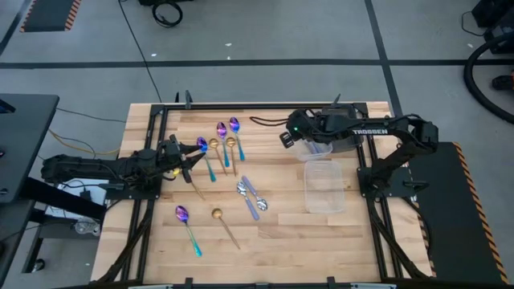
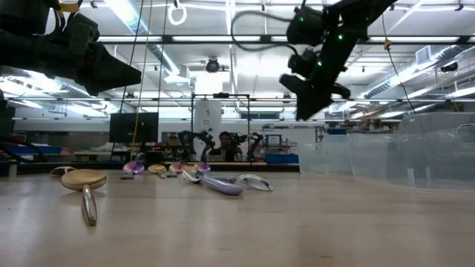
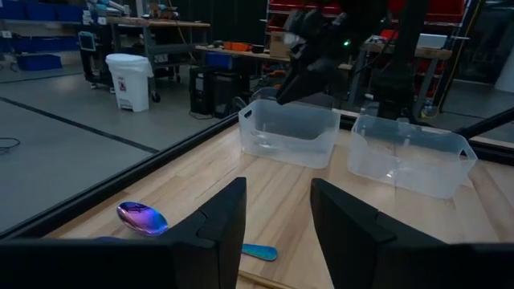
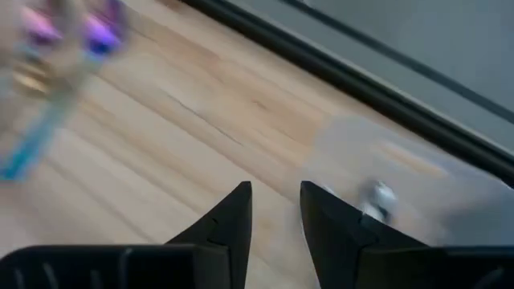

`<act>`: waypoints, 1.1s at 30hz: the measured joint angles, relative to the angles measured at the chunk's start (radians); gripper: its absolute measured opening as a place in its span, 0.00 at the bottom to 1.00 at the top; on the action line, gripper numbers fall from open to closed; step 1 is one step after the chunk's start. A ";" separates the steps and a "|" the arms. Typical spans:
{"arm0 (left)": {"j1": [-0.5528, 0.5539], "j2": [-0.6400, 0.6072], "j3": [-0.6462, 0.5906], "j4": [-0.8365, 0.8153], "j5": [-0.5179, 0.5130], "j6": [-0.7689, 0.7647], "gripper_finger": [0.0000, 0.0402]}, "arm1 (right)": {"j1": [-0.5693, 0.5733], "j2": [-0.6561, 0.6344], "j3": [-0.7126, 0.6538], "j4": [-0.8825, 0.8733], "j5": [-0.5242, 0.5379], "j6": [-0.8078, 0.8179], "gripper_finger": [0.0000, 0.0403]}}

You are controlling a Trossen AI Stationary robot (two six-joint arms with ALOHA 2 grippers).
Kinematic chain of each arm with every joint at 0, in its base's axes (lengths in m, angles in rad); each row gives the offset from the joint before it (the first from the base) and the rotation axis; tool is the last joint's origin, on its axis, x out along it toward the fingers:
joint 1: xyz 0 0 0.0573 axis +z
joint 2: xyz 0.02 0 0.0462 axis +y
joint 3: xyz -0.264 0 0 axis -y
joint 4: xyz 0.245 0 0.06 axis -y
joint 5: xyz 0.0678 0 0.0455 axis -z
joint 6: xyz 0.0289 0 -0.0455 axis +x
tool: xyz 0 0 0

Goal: Sort silverware by color (type)
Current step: Put the blue spoon into the black bin

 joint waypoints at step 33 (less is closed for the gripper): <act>0.000 0.000 0.000 -0.009 -0.003 -0.003 0.37 | 0.246 0.282 0.035 0.516 -0.050 -0.070 0.28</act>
